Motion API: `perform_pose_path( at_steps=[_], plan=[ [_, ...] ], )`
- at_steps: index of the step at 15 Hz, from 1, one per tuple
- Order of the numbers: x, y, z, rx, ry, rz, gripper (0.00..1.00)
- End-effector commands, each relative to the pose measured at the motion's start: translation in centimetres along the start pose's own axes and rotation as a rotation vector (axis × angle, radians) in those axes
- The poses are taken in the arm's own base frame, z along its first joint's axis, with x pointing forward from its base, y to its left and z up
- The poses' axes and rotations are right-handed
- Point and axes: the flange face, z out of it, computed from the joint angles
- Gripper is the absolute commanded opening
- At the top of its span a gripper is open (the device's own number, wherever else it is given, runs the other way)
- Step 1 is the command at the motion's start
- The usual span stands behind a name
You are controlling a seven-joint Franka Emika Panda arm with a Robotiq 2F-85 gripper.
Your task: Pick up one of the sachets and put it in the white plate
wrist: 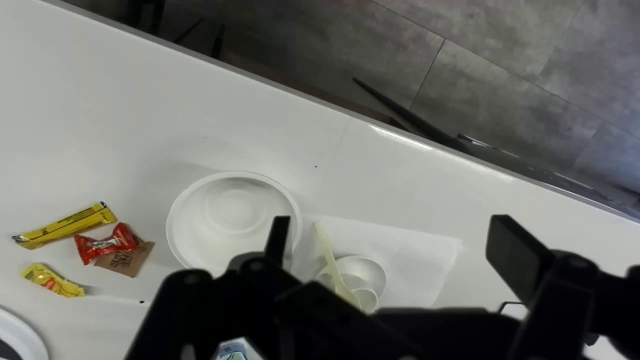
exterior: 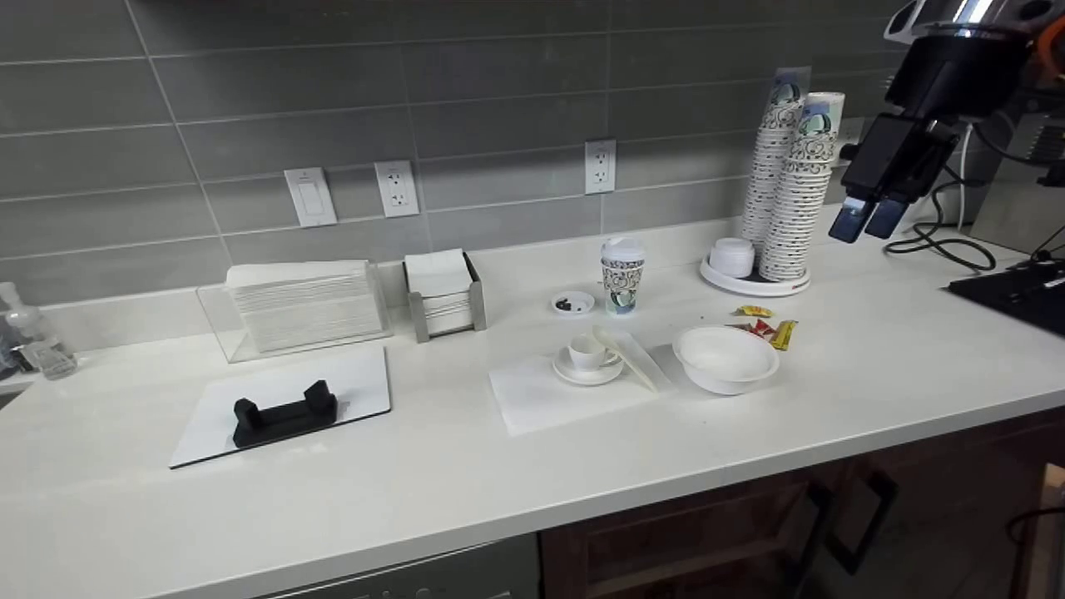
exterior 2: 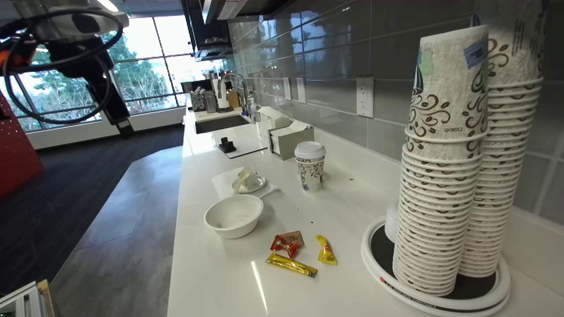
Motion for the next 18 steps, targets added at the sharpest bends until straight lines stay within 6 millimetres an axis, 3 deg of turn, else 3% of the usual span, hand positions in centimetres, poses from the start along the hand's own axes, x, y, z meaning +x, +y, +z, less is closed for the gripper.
perform_pose_path(
  at_steps=[1,4,8,14,18],
  plan=[
    [0.0,0.0,-0.1,0.0,-0.001,0.0,1.0],
    [0.0,0.0,-0.1,0.0,-0.001,0.0,1.0],
    [4.1,0.6,0.4,-0.024,0.052,0.245,1.0],
    [11.4,5.1,2.4,-0.039,0.156,0.556,1.0],
    [15.6,9.0,5.3,-0.069,0.253,0.749,1.0]
  ],
)
